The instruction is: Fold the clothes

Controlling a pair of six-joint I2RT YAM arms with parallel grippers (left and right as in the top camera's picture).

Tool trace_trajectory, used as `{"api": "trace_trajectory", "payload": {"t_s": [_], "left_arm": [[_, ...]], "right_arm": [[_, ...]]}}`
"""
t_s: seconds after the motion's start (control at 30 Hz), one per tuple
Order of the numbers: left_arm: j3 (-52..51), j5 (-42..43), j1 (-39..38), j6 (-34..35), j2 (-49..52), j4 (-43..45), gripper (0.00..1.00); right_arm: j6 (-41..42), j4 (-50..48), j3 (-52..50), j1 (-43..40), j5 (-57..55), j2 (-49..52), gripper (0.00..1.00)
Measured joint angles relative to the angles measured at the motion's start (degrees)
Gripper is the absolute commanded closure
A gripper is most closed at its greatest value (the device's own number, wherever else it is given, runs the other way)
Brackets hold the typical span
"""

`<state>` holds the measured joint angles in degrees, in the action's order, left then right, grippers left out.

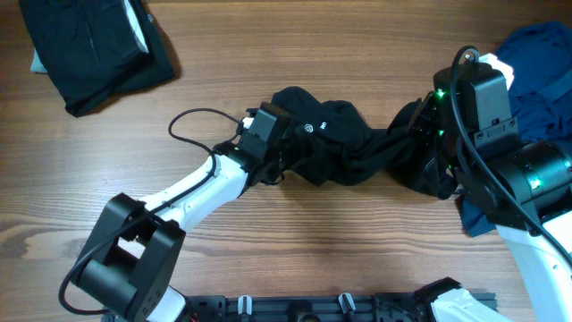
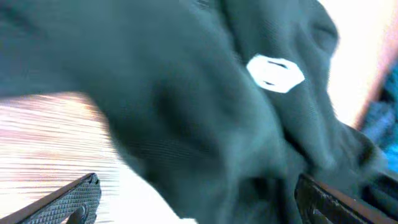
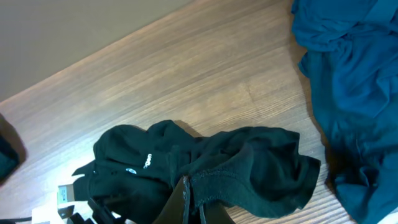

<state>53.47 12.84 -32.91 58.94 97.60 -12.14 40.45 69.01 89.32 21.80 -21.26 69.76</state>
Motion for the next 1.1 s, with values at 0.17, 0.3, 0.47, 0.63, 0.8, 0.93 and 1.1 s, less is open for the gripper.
{"api": "trace_trajectory", "payload": {"t_s": [0.17, 0.3, 0.47, 0.63, 0.8, 0.93, 1.1], "left_arm": [[0.0, -2.4, 0.1, 0.2, 0.9, 0.3, 0.00], [0.0, -3.0, 0.1, 0.2, 2.1, 3.7, 0.00], [0.0, -3.2, 0.1, 0.1, 2.4, 7.2, 0.00], [0.0, -3.0, 0.1, 0.1, 2.4, 7.3, 0.05], [0.0, -2.4, -0.2, 0.1, 2.4, 7.3, 0.14], [0.0, -2.1, -0.9, 0.3, 2.4, 7.3, 0.23], [0.0, -1.9, -1.5, -1.2, 2.4, 7.1, 0.22]], "right_arm": [[0.0, 0.0, 0.0, 0.0, 0.0, 0.0, 0.96], [0.0, 0.0, 0.0, 0.0, 0.1, 0.0, 0.96], [0.0, 0.5, 0.0, 0.0, 0.2, 0.0, 0.96], [0.0, 0.5, 0.0, 0.0, 0.2, 0.0, 0.96], [0.0, 0.6, 0.0, 0.0, 0.2, 0.0, 0.96], [0.0, 0.7, 0.0, 0.0, 0.2, 0.0, 0.96], [0.0, 0.7, 0.0, 0.0, 0.2, 0.0, 0.95]]}}
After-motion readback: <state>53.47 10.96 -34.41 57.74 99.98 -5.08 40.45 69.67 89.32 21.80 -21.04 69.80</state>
